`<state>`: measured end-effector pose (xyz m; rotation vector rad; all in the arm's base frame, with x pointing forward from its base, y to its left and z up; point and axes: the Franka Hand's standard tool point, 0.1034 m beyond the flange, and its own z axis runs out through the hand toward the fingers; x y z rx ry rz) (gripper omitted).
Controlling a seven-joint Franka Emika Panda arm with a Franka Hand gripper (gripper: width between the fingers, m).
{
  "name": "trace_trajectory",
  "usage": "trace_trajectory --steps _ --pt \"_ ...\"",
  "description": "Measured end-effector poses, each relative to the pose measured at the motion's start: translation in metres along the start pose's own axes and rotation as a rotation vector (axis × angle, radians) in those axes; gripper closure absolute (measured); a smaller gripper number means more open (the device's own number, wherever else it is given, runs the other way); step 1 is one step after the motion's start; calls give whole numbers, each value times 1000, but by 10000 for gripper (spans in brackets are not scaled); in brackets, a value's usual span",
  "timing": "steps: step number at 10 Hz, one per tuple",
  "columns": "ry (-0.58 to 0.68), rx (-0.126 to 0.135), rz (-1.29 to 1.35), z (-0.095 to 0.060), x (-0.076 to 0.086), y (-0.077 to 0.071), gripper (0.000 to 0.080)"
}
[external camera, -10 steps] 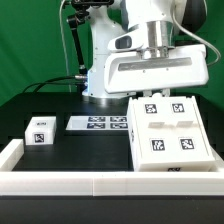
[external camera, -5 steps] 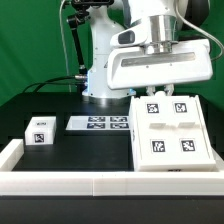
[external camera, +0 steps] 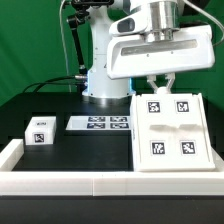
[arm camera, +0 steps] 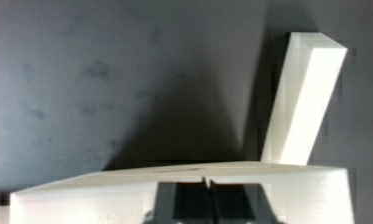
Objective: Assemble cabinet
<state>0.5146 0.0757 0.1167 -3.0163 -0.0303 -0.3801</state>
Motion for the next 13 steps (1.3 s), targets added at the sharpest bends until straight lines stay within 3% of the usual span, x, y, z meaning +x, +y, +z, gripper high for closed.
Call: trace_trajectory --steps 5,10,13 --pt "-13 6 0 -1 3 -2 798" --pt "-15 12 -14 -15 17 -5 798" --pt "-19 12 -13 -14 15 -4 798"
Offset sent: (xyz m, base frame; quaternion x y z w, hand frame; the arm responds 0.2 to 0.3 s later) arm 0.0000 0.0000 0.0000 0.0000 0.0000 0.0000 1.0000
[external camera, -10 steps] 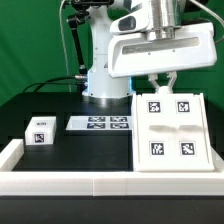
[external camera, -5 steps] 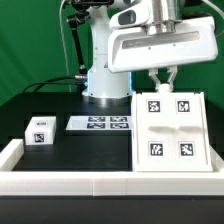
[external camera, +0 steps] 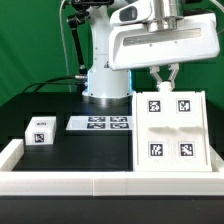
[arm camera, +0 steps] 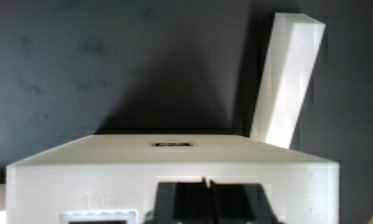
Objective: Assemble cabinet
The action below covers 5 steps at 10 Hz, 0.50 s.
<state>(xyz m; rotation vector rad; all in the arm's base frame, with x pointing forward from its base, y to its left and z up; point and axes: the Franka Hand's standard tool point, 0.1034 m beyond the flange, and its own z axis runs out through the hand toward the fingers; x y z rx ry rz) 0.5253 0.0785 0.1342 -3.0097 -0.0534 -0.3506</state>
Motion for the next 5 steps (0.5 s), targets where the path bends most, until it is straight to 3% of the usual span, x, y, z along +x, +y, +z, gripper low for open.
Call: trace_trajectory --steps 5 --pt "-11 9 -11 -10 14 -1 798"
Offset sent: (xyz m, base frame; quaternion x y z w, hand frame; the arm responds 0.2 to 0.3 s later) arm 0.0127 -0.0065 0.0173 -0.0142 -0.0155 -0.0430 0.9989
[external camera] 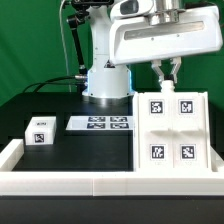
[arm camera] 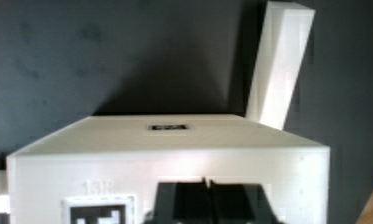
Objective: Assemble cabinet
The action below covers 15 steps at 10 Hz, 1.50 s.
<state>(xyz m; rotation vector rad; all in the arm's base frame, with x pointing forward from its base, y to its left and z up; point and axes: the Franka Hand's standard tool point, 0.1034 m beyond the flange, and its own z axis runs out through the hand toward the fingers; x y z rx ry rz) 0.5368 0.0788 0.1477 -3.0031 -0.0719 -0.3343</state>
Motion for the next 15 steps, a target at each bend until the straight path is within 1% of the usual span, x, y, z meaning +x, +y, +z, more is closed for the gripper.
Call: trace_trajectory --steps 2,4,6,8,9,10,11,12,13,14,15 --pt "0 3 -3 1 4 -3 798" --pt "-5 5 -6 7 6 -5 798" --pt "-5 5 -5 7 6 -6 798" --pt "-6 5 -5 7 5 -5 539" --pt "-6 5 -5 8 5 -5 539" --pt "-6 5 -5 8 5 -5 353" --pt "-6 5 -5 8 5 -5 220" --pt "-6 5 -5 8 5 -5 220" --pt "-6 5 -5 8 5 -5 64" --pt "-8 5 -5 8 4 -5 13" --pt "-28 3 36 13 -8 -6 4"
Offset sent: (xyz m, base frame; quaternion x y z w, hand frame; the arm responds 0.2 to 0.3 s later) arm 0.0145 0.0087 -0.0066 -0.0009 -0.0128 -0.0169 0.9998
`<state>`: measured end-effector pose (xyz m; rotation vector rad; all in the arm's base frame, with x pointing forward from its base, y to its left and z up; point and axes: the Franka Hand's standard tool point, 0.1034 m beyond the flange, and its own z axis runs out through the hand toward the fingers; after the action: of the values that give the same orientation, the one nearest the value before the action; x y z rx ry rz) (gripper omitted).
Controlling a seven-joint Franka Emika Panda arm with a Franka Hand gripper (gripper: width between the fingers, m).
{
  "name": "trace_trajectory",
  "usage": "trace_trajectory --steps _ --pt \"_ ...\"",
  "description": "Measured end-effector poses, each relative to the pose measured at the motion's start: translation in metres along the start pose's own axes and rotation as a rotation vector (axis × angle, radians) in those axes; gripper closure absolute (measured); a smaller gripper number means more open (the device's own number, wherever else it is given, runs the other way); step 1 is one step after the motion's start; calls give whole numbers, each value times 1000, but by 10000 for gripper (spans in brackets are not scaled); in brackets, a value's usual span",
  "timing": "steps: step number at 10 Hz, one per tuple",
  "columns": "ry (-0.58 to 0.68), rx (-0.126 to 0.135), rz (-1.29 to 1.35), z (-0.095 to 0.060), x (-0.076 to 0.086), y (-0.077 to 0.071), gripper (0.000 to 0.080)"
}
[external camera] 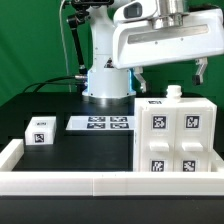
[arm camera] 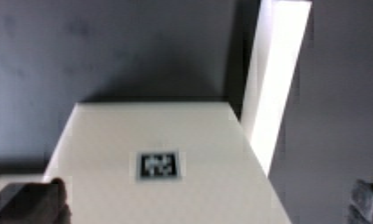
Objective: Assemble cabinet
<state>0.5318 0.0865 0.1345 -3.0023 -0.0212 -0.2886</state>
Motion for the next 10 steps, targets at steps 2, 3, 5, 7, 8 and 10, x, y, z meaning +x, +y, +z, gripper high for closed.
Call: trace_trajectory --steps 2,3,5,7,8,10 --pt "-19 -29 -63 7 -31 41 2" --pt "-11 -55 -78 10 -52 74 2" --pt "10 -85 -161 9 -63 114 2" --pt "27 -115 -198 3 -67 159 2" --pt "27 -114 -195 3 -67 157 2" --pt "27 -114 -195 3 -67 157 2"
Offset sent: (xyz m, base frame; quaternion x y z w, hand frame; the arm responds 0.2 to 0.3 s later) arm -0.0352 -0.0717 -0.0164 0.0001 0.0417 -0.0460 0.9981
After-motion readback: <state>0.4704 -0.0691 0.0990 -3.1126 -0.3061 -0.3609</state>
